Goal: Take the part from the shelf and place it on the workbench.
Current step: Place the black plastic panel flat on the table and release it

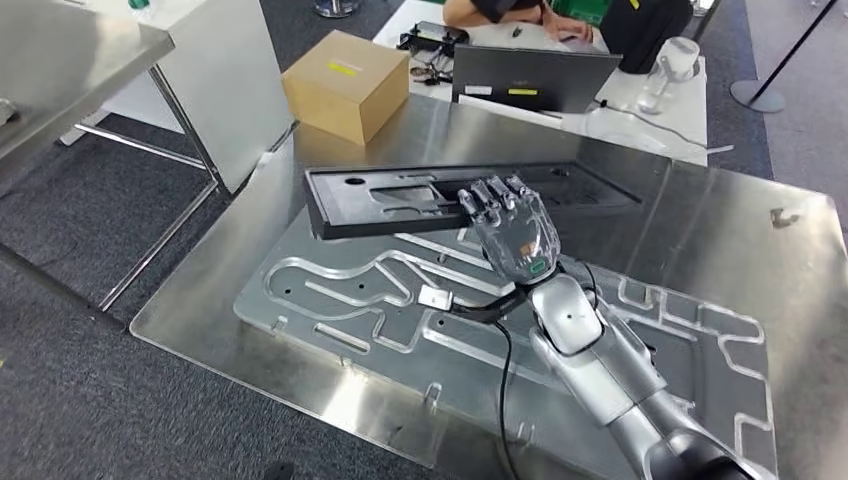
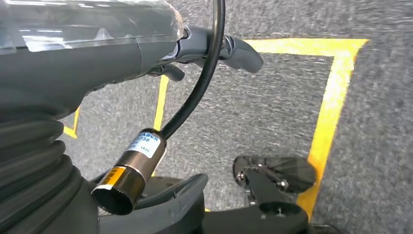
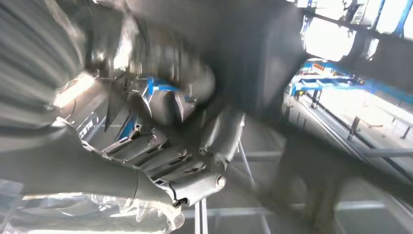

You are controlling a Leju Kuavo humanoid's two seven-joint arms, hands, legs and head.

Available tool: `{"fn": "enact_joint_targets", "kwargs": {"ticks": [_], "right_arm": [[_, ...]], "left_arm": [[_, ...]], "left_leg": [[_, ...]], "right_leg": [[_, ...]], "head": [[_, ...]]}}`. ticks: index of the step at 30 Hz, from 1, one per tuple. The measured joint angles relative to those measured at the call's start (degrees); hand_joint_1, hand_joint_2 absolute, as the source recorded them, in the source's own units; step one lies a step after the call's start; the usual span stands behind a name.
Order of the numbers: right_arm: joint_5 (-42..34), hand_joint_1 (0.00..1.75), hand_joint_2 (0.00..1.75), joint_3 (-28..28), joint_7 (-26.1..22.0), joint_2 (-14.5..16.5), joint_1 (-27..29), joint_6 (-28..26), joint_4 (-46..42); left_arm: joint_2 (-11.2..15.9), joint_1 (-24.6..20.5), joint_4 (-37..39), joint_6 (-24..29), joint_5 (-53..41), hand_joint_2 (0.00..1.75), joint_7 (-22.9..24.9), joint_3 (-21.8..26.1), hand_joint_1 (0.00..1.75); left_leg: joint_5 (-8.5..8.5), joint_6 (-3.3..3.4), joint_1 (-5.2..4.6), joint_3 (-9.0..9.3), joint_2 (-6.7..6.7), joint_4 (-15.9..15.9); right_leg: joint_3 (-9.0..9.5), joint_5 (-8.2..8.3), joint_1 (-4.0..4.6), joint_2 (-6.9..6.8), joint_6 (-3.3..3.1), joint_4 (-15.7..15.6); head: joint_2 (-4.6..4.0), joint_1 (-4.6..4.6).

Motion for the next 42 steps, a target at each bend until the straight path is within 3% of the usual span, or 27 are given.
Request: {"fn": "enact_joint_targets", "kwargs": {"ticks": [2,8,19,23,32,42], "right_arm": [[0.0,0.00,1.75,-0.2,-0.1,-0.1,0.0,0.0,-0.1],[0.0,0.00,1.75,-0.5,-0.5,-0.1,0.0,0.0,-0.2],[0.0,0.00,1.75,-0.8,-0.6,-0.1,0.0,0.0,-0.2],[0.0,0.00,1.75,-0.9,-1.1,-0.1,0.0,0.1,-0.2],[0.0,0.00,1.75,-1.6,-1.9,-0.1,0.2,0.2,-0.2],[0.0,0.00,1.75,-2.1,-2.6,0.1,1.1,0.4,-0.2]], "left_arm": [[0.0,-0.1,0.0,0.0,-0.2,1.75,-0.1,0.0,0.00],[0.2,-0.2,0.0,0.0,-0.1,1.75,-0.2,-0.1,0.00],[0.2,-0.2,0.0,-0.1,0.2,1.75,-0.1,0.0,0.00],[0.2,-0.2,0.0,-0.4,0.2,0.00,0.1,0.0,0.00],[0.2,-0.1,0.0,-1.5,0.4,0.00,0.3,0.0,0.00],[0.4,0.0,0.0,-2.6,0.4,0.00,0.7,0.0,0.00]], "left_leg": [[-0.27,0.26,0.02,0.48,0.11,-0.3],[-0.28,0.35,0.10,1.31,0.17,-1.5],[0.00,-0.54,0.14,1.36,0.20,-1.8],[0.01,-0.56,0.13,1.36,0.20,-1.7],[-0.04,-0.61,0.10,1.37,0.20,-1.6],[-0.28,-0.08,-0.14,0.82,0.19,-0.8]], "right_leg": [[0.33,0.05,-0.07,0.15,0.10,-0.1],[0.46,-0.48,0.10,0.30,-0.59,-0.1],[0.53,-0.37,0.18,0.27,-0.88,0.0],[0.62,-0.34,0.15,0.25,-0.86,0.0],[0.64,-0.32,0.11,0.21,-0.83,0.0],[0.64,-0.04,-0.22,0.19,-0.32,0.0]], "head": [[0.00,0.00],[0.00,0.01],[0.00,0.03],[0.00,0.03],[0.00,0.03],[0.00,0.02]]}}
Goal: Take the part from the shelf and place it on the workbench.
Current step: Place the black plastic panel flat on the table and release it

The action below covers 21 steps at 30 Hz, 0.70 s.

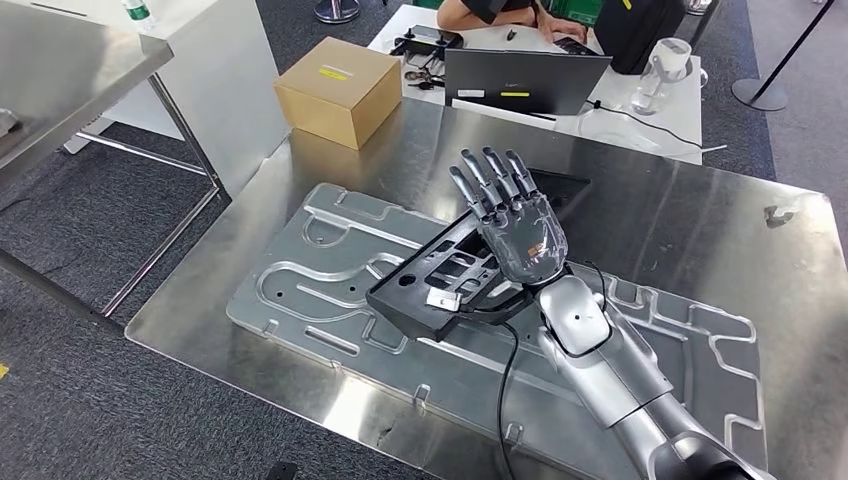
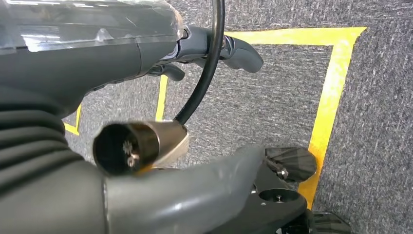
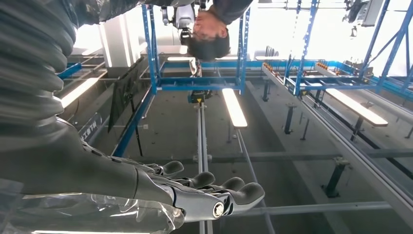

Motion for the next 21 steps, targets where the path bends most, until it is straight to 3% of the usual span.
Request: {"fn": "enact_joint_targets", "kwargs": {"ticks": [3,5,8,9,10,11,13,14,15,18,19,21], "right_arm": [[0.0,0.00,1.75,-0.1,-0.1,0.0,0.0,0.0,-0.3],[0.0,0.00,1.75,-0.4,-0.2,0.0,0.0,0.1,-0.5],[0.0,0.00,1.75,-0.8,-0.4,0.0,0.2,0.4,-0.5],[0.0,0.00,1.75,-0.9,-0.4,0.0,0.4,0.5,-0.5],[0.0,0.00,1.75,-0.9,-0.4,0.0,0.5,0.6,-0.5],[0.0,0.00,1.75,-0.9,-0.4,0.0,0.6,0.6,-0.4],[0.0,0.00,1.75,-1.0,-0.4,0.0,0.5,0.6,-0.4],[0.0,0.00,1.75,-1.1,-0.3,0.0,0.5,0.6,-0.5],[0.0,0.00,1.75,-1.1,-0.3,0.0,0.5,0.6,-0.5],[0.0,0.00,1.75,-1.1,0.0,0.1,0.6,0.6,-0.6],[0.0,0.00,1.75,-1.1,0.0,0.2,0.6,0.6,-0.6],[0.0,0.00,1.75,-1.1,0.1,0.3,0.5,0.6,-0.6]], "left_arm": [[0.0,0.0,0.0,0.0,0.0,0.00,0.0,0.0,0.00],[0.0,0.0,0.0,0.0,0.0,0.00,0.0,0.0,0.00],[-0.1,0.0,0.0,0.0,0.0,0.00,0.0,0.0,0.00],[-0.1,0.1,0.0,0.0,0.0,0.00,0.0,0.0,0.00],[-0.1,0.1,0.0,0.0,0.0,0.00,0.0,0.0,0.00],[-0.1,0.1,0.0,0.0,0.0,0.00,0.0,0.0,0.00],[-0.1,0.1,0.0,0.0,0.0,0.00,0.0,0.0,0.00],[-0.1,0.1,0.0,0.0,0.0,0.00,0.0,0.0,0.00],[-0.1,0.1,0.0,0.0,0.0,0.00,0.0,0.0,0.00],[-0.2,0.1,0.0,0.2,0.4,0.00,-0.1,0.0,0.00],[-0.2,0.1,0.0,0.2,0.5,0.00,-0.1,0.0,0.00],[-0.2,0.2,0.0,0.2,0.6,0.00,-0.1,0.0,0.00]], "left_leg": [[0.98,0.59,0.06,0.24,0.11,-0.5],[2.16,1.11,0.53,0.49,0.40,-1.7],[2.82,1.36,0.87,-0.11,0.72,-2.0],[2.88,1.29,0.97,-0.37,0.76,-1.8],[2.91,1.18,1.13,-0.63,0.78,-1.6],[2.89,0.98,1.38,-0.90,0.77,-1.3],[2.58,0.17,1.89,-1.55,0.69,-0.3],[2.42,-0.41,2.00,-1.90,0.63,0.2],[2.33,-0.99,1.92,-2.18,0.56,0.6],[2.58,-2.31,1.75,-2.70,0.41,0.9],[2.06,-2.49,1.87,-3.00,0.43,1.4],[-1.21,-2.43,1.91,-4.57,0.48,5.1]], "right_leg": [[0.13,0.47,-0.07,0.03,0.69,-0.4],[-0.50,-1.18,-0.06,-0.01,1.27,1.0],[-4.30,-7.05,-0.66,-0.14,2.24,10.9],[-5.22,-8.00,-0.99,-0.16,2.62,13.7],[-5.25,-7.87,-1.35,-0.20,3.01,14.6],[-4.15,-6.71,-1.73,-0.26,3.43,13.2],[0.17,-4.01,-2.36,-0.41,4.35,6.0],[1.77,-3.17,-2.38,-0.31,4.38,3.3],[2.59,-3.05,-2.34,-0.18,4.15,1.6],[1.85,-3.11,-2.08,0.12,2.27,1.8],[1.58,-2.91,-2.05,0.08,1.66,1.8],[0.99,-2.26,-1.89,-0.09,0.53,1.5]], "head": [[0.00,-0.01],[0.00,0.01],[0.00,0.04],[0.00,0.05],[0.00,0.04],[0.00,0.05],[0.00,0.08],[0.00,0.10],[0.00,0.13],[0.00,0.12],[0.00,0.09],[0.00,0.03]]}}
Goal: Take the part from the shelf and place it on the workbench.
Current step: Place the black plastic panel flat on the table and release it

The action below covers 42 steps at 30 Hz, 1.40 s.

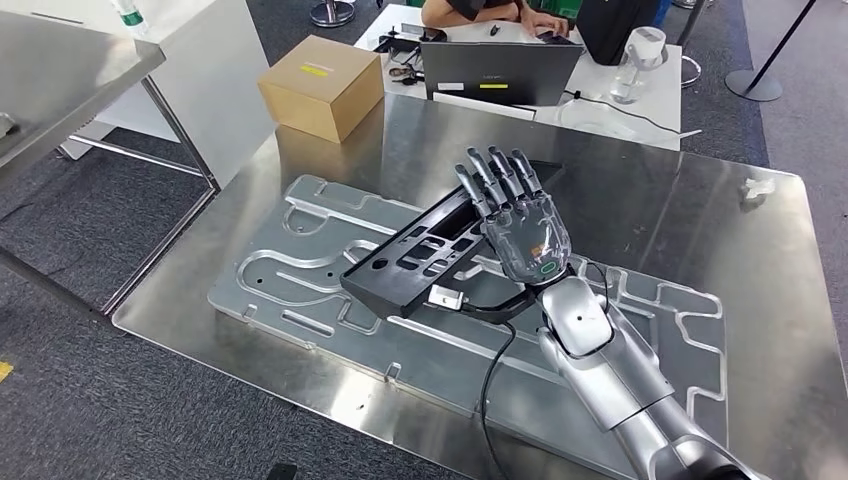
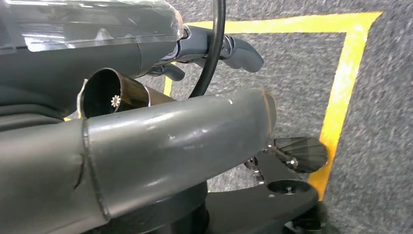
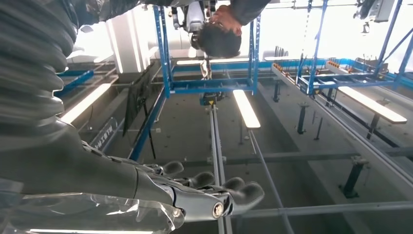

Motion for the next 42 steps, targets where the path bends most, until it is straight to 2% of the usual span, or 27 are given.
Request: {"fn": "enact_joint_targets", "kwargs": {"ticks": [2,3,4,6,8,9,10,13,14,15,17,18,19,20,21,22,23,25,26,28,30,33,34,36,38,40,42], "right_arm": [[0.0,0.00,1.75,0.0,0.0,0.1,0.0,0.0,0.0],[0.0,0.00,1.75,0.0,0.0,0.1,0.1,0.0,0.0],[0.0,0.00,1.75,0.0,0.0,0.1,0.1,0.1,0.0],[0.0,0.00,1.75,0.0,0.0,0.1,0.0,0.2,0.0],[0.0,0.00,1.75,0.0,0.1,0.1,0.0,0.3,-0.1],[0.0,0.00,1.75,0.0,0.1,0.1,0.0,0.3,-0.2],[0.0,0.00,1.75,0.0,0.2,0.2,-0.1,0.3,-0.3],[0.0,0.00,1.75,0.0,0.4,0.3,-0.1,0.3,-0.3],[0.0,0.00,1.75,0.0,0.5,0.3,-0.1,0.3,-0.3],[0.0,0.00,1.75,0.0,0.6,0.3,-0.1,0.3,-0.3],[0.0,0.00,1.75,0.0,0.7,0.2,0.0,0.3,-0.3],[0.0,0.00,1.75,0.0,0.7,0.2,0.0,0.4,-0.3],[0.0,0.00,1.75,0.0,0.7,0.1,0.1,0.4,-0.3],[0.0,0.00,1.75,0.0,0.7,0.1,0.2,0.3,-0.2],[0.0,0.00,1.75,0.0,0.6,0.1,0.2,0.3,-0.2],[0.0,0.00,1.75,0.0,0.6,0.1,0.2,0.3,-0.2],[0.0,0.00,1.75,0.0,0.5,0.1,0.1,0.3,-0.2],[0.0,0.00,1.75,0.0,0.4,0.1,-0.1,0.3,-0.2],[0.0,0.00,1.75,0.0,0.4,0.1,-0.1,0.3,-0.2],[0.0,0.00,1.75,-0.1,0.3,0.1,-0.1,0.3,0.0],[0.0,0.00,1.75,-0.3,0.1,0.2,0.0,0.3,0.2],[0.0,0.00,1.75,-0.4,0.1,0.4,0.0,0.3,0.5],[0.0,0.00,1.75,-0.4,0.1,0.4,0.1,0.3,0.7],[0.0,0.00,1.75,-0.4,0.1,0.4,0.2,0.3,0.9],[0.0,0.00,1.75,-0.4,0.1,0.4,0.2,0.2,1.0],[0.0,0.00,1.75,-0.6,0.1,0.5,0.1,0.2,1.0],[0.0,0.00,1.75,-0.8,0.1,0.5,0.1,0.2,1.0]], "left_arm": [[0.0,0.0,0.0,0.0,0.0,0.00,0.0,0.0,0.00],[0.0,0.0,0.0,0.0,0.0,0.00,0.0,0.0,0.00],[0.0,0.0,0.0,0.0,0.0,0.00,0.0,0.0,0.00],[0.0,0.1,0.0,0.0,0.1,0.00,-0.1,0.0,0.00],[0.1,-0.1,0.0,0.0,0.1,0.00,-0.1,0.0,0.00],[0.2,-0.1,0.0,0.0,0.1,0.00,-0.1,0.0,0.00],[0.2,-0.2,0.0,0.0,0.0,0.00,-0.1,0.0,0.00],[0.2,-0.1,0.0,0.0,0.0,0.00,-0.1,0.0,0.00],[0.2,-0.1,0.0,0.0,0.0,0.00,-0.1,0.0,0.00],[0.1,-0.1,0.0,0.0,0.0,0.00,-0.1,0.0,0.00],[0.1,-0.2,0.0,0.0,0.0,0.00,-0.2,0.0,0.00],[0.1,-0.1,0.0,0.0,0.0,0.00,-0.3,0.0,0.00],[0.1,-0.1,0.0,0.0,0.0,0.00,-0.3,0.0,0.00],[0.0,-0.1,0.0,0.0,0.0,0.00,-0.4,0.0,0.00],[0.0,-0.1,0.0,0.0,0.0,0.00,-0.4,0.0,0.00],[0.0,-0.1,0.0,0.0,0.0,0.00,-0.4,0.0,0.00],[0.0,-0.1,0.0,0.0,0.0,0.00,-0.4,0.0,0.00],[0.0,-0.2,0.0,0.1,0.0,0.00,-0.4,0.0,0.00],[0.0,-0.2,0.0,0.1,0.0,0.00,-0.3,0.0,0.00],[0.0,-0.2,0.0,0.2,0.0,0.00,-0.2,0.0,0.00],[0.0,-0.2,0.0,0.2,0.0,0.00,0.0,0.0,0.00],[0.0,-0.2,0.0,0.2,-0.1,0.00,0.0,0.0,0.00],[0.0,-0.2,0.0,0.2,-0.1,0.00,0.0,0.0,0.00],[0.0,-0.2,0.0,0.2,-0.1,0.00,0.1,0.0,0.00],[0.0,-0.3,0.0,0.2,-0.1,0.00,0.1,0.0,0.00],[0.0,-0.6,0.0,0.2,-0.1,0.00,0.1,0.0,0.00],[0.0,-0.7,0.0,0.2,-0.1,0.00,0.1,0.0,0.00]], "left_leg": [[-4.81,0.32,-0.34,-2.88,0.01,7.7],[-6.24,0.52,-0.57,-3.90,0.01,10.9],[-6.54,0.88,-0.82,-4.06,0.01,12.5],[-4.13,2.10,-1.52,-1.18,-0.02,9.3],[-1.92,3.81,-2.49,3.95,0.04,1.4],[-1.37,4.25,-2.89,5.73,0.13,-1.6],[-1.25,4.46,-3.20,6.61,0.19,-3.4],[0.59,4.53,-3.29,6.16,0.27,-5.1],[1.56,4.77,-3.12,5.77,0.37,-5.6],[2.58,5.00,-2.89,5.19,0.48,-6.1],[4.18,5.24,-2.74,3.47,0.62,-6.2],[4.88,5.18,-2.68,2.48,0.64,-6.1],[5.52,5.03,-2.60,1.50,0.67,-6.0],[6.11,4.82,-2.46,0.48,0.70,-5.8],[6.62,4.57,-2.29,-0.51,0.72,-5.4],[7.05,4.26,-2.09,-1.44,0.72,-5.0],[7.42,3.89,-1.98,-2.31,0.69,-4.5],[8.06,3.05,-1.92,-3.34,0.65,-3.8],[8.47,2.57,-1.95,-3.57,0.63,-3.7],[9.18,1.68,-1.82,-3.78,0.57,-3.8],[6.91,1.14,-1.62,-4.70,0.42,-2.1],[-1.44,0.82,-1.55,-7.08,0.31,7.4],[-2.81,0.77,-1.54,-7.43,0.30,10.5],[-1.64,0.87,-1.55,-5.87,0.30,12.1],[0.73,1.43,-1.60,-0.79,0.22,6.7],[0.23,2.06,-1.92,4.85,0.11,-1.2],[-0.41,2.56,-2.42,6.69,0.05,-5.0]], "right_leg": [[-0.93,0.73,0.64,-0.20,-0.92,0.0],[-1.46,1.12,1.05,-0.28,-1.24,0.0],[-2.01,1.56,1.48,-0.32,-1.48,0.0],[-2.97,2.45,2.25,-0.31,-1.72,0.0],[-3.70,3.37,2.69,-0.28,-1.73,0.0],[-3.90,3.84,2.74,-0.30,-1.55,-0.1],[-4.00,4.31,2.63,-0.36,-1.27,-0.2],[-4.20,5.42,2.33,-0.42,-0.17,-1.0],[-4.56,4.33,2.32,-0.38,0.16,-0.6],[-5.19,2.06,2.27,-0.33,0.52,0.9],[-6.81,-4.01,1.85,-0.31,1.16,7.3],[-7.42,-5.91,1.59,-0.32,1.50,10.9],[-7.50,-6.35,1.32,-0.34,1.82,13.5],[-6.73,-5.55,1.05,-0.36,2.14,14.5],[-4.98,-4.05,0.78,-0.38,2.44,13.5],[-2.30,-2.69,0.51,-0.41,2.72,10.6],[0.84,-2.51,0.39,-0.41,2.92,6.6],[5.03,-3.72,0.54,-0.22,2.46,0.3],[5.64,-4.42,0.79,-0.11,1.97,-1.0],[5.04,-3.77,0.86,-0.12,0.74,-1.3],[4.10,-2.56,0.77,-0.32,-0.38,-1.4],[1.76,-0.49,1.04,-0.43,-1.36,-1.4],[0.86,0.22,1.19,-0.43,-1.44,-1.4],[-0.97,1.56,1.41,-0.42,-1.38,-1.2],[-2.52,2.81,1.53,-0.39,-1.14,-1.1],[-3.45,4.00,1.64,-0.40,-0.61,-1.0],[-3.71,5.28,1.51,-0.48,0.16,-1.5]], "head": [[0.00,-0.01],[0.00,0.00],[0.00,0.01],[0.00,0.00],[0.00,0.03],[0.00,0.03],[0.00,0.03],[0.00,0.01],[0.00,0.03],[0.00,0.05],[0.00,0.06],[0.00,0.05],[0.00,0.05],[0.00,0.04],[0.00,0.04],[0.00,0.04],[0.00,0.06],[0.00,0.02],[0.00,-0.01],[0.00,0.01],[0.00,0.01],[0.00,-0.04],[0.00,-0.04],[0.00,-0.04],[0.00,-0.06],[0.00,-0.02],[0.00,-0.05]]}}
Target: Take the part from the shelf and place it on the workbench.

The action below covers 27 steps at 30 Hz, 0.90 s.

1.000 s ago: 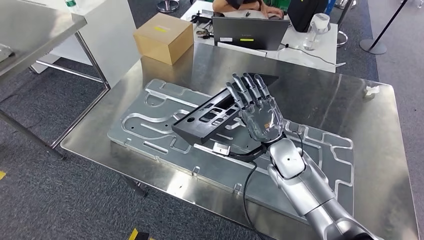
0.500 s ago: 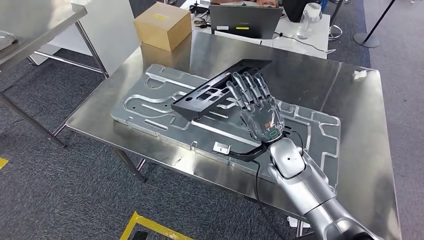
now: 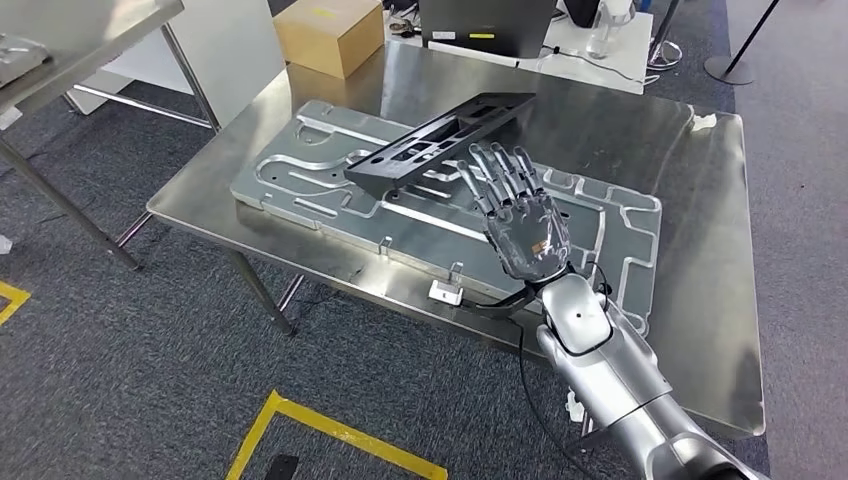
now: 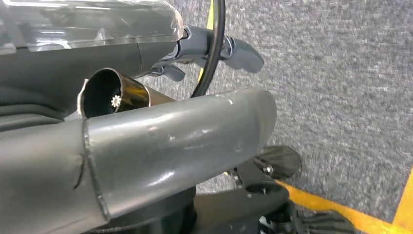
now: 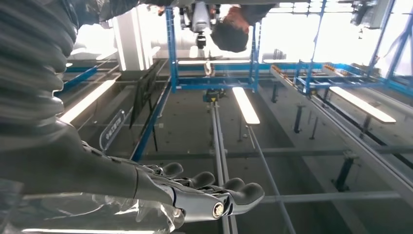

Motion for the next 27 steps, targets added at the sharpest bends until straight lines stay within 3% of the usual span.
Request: {"fn": "enact_joint_targets", "kwargs": {"ticks": [2,3,4,6,7,8,9,11,13,14,15,17,18,19,21,22,23,24,25,27], "right_arm": [[0.0,0.00,1.75,-0.1,0.0,0.0,0.1,0.0,0.1],[0.0,0.00,1.75,-0.2,0.0,-0.1,0.2,0.0,0.2],[0.0,0.00,1.75,-0.3,0.0,-0.1,0.2,0.0,0.3],[0.0,0.00,1.75,-0.5,0.0,-0.1,0.3,0.0,0.5],[0.0,0.00,1.75,-0.6,0.0,-0.1,0.4,0.0,0.6],[0.0,0.00,1.75,-0.7,0.0,-0.1,0.6,-0.1,0.8],[0.0,0.00,1.75,-0.7,0.0,-0.1,0.8,-0.1,1.0],[0.0,0.00,1.75,-0.8,0.0,-0.1,1.0,-0.2,1.2],[0.0,0.00,1.75,-0.9,-0.1,0.0,0.9,-0.3,1.4],[0.0,0.00,1.75,-1.0,-0.1,0.0,0.9,-0.4,1.4],[0.0,0.00,1.75,-1.1,-0.2,0.0,0.9,-0.4,1.5],[0.0,0.00,1.75,-1.3,-0.4,0.1,1.1,-0.4,1.8],[0.0,0.00,1.75,-1.3,-0.6,0.2,1.1,-0.3,2.1],[0.0,0.00,1.75,-1.3,-0.7,0.4,1.2,-0.2,2.3],[0.0,0.00,1.75,-1.3,-1.1,1.0,1.3,0.0,2.9],[0.0,0.00,1.75,-1.3,-1.2,1.2,1.4,0.0,3.2],[0.0,0.00,1.75,-1.3,-1.3,1.3,1.5,0.1,3.5],[0.0,0.00,1.75,-1.3,-1.3,1.4,1.6,0.1,3.7],[0.0,0.00,1.75,-1.3,-1.4,1.5,1.7,0.1,4.0],[-0.4,0.00,1.75,-1.3,-1.9,1.7,1.7,0.6,4.5]], "left_arm": [[0.0,0.1,0.0,0.0,0.0,0.00,0.0,0.0,0.00],[0.0,0.1,0.0,0.1,0.0,0.00,0.0,0.0,0.00],[0.0,0.1,0.0,0.1,0.0,0.00,0.0,0.0,0.00],[-0.1,0.1,0.0,0.1,0.0,0.00,0.0,0.0,0.00],[-0.1,0.1,0.0,0.1,0.0,0.00,0.1,0.0,0.00],[-0.1,0.1,0.0,0.1,-0.1,0.00,0.2,0.0,0.00],[-0.1,0.1,0.0,0.1,-0.1,0.00,0.3,0.0,0.00],[-0.1,0.1,0.0,0.1,-0.2,0.00,0.3,0.0,0.00],[-0.1,0.0,0.0,0.1,-0.2,0.00,0.3,0.0,0.00],[-0.1,0.0,0.0,0.1,-0.2,0.00,0.3,0.0,0.00],[-0.1,0.1,0.0,0.1,-0.2,0.00,0.4,0.0,0.00],[-0.1,0.1,0.0,0.1,-0.2,0.00,0.4,0.0,0.00],[-0.1,0.1,0.0,0.1,-0.2,0.00,0.5,0.0,0.00],[-0.1,0.2,0.0,0.1,-0.2,0.00,0.6,-0.1,0.00],[-0.1,0.2,0.0,0.0,-0.2,0.00,0.8,-0.1,0.00],[-0.1,0.2,0.0,0.0,-0.2,0.00,0.8,-0.2,0.00],[-0.1,0.2,0.0,-0.1,-0.2,0.00,0.8,-0.2,0.00],[-0.1,0.2,0.0,-0.1,-0.2,0.00,0.9,-0.3,0.00],[-0.1,0.2,0.0,-0.1,-0.2,0.00,0.9,-0.3,0.00],[-0.1,0.1,0.0,-0.1,-0.3,0.00,0.9,-0.3,0.00]], "left_leg": [[1.42,0.74,0.03,-0.81,0.16,-0.5],[2.28,1.25,0.13,-1.36,0.31,-0.8],[3.20,1.70,0.26,-2.10,0.46,-1.0],[4.81,2.19,0.20,-4.02,0.59,-1.0],[5.58,2.19,0.18,-5.05,0.60,-0.9],[6.32,2.12,0.17,-6.11,0.62,-0.8],[7.00,2.02,0.18,-7.18,0.64,-0.6],[8.19,1.67,0.21,-9.27,0.64,0.0],[9.10,1.08,0.09,-10.85,0.57,0.9],[9.56,0.72,0.05,-11.25,0.56,1.1],[10.10,0.34,0.01,-11.48,0.56,1.1],[10.70,-0.44,0.12,-11.86,0.54,1.0],[9.71,-0.75,0.19,-12.36,0.48,1.6],[7.61,-1.01,0.25,-13.08,0.42,3.3],[1.47,-1.39,0.35,-15.00,0.33,9.9],[-0.75,-1.58,0.36,-15.73,0.32,13.9],[-1.65,-1.72,0.37,-15.96,0.31,17.0],[-1.11,-1.76,0.37,-15.32,0.31,18.5],[0.26,-1.70,0.37,-13.71,0.31,18.0],[1.99,-1.23,0.36,-7.62,0.22,11.5]], "right_leg": [[-0.29,0.46,-0.17,0.08,0.73,-0.4],[-0.77,-0.90,-0.22,0.12,0.98,0.3],[-1.47,-3.46,-0.26,0.17,1.18,2.2],[-3.02,-9.90,-0.38,0.13,1.50,8.9],[-3.44,-11.72,-0.40,0.13,1.67,12.4],[-3.32,-11.97,-0.41,0.13,1.81,15.0],[-2.41,-10.94,-0.44,0.12,1.92,15.9],[2.24,-8.02,-0.58,0.09,1.97,12.2],[8.26,-8.79,-0.43,0.07,1.63,4.2],[10.05,-9.82,-0.27,0.08,1.32,1.2],[10.72,-10.58,-0.04,0.10,0.93,-0.3],[10.05,-9.80,-0.07,0.03,-0.01,-0.7],[9.49,-9.08,-0.15,-0.04,-0.58,-0.8],[8.79,-8.29,-0.29,-0.12,-1.08,-0.9],[7.00,-6.75,-0.26,-0.17,-1.67,-0.9],[6.04,-6.00,-0.20,-0.16,-1.70,-0.8],[5.04,-5.26,-0.15,-0.17,-1.67,-0.7],[4.00,-4.56,-0.12,-0.19,-1.58,-0.6],[2.98,-3.89,-0.10,-0.19,-1.46,-0.4],[1.34,-2.67,-0.10,-0.14,-1.11,0.0]], "head": [[0.00,-0.06],[0.00,-0.02],[0.00,0.03],[0.00,0.12],[0.00,0.11],[0.00,0.11],[0.00,0.10],[0.00,0.10],[0.00,0.09],[0.00,0.09],[0.00,0.07],[0.00,0.09],[0.00,0.08],[0.00,0.07],[0.00,0.03],[0.00,0.03],[0.00,0.03],[0.00,0.03],[0.00,0.03],[0.00,0.01]]}}
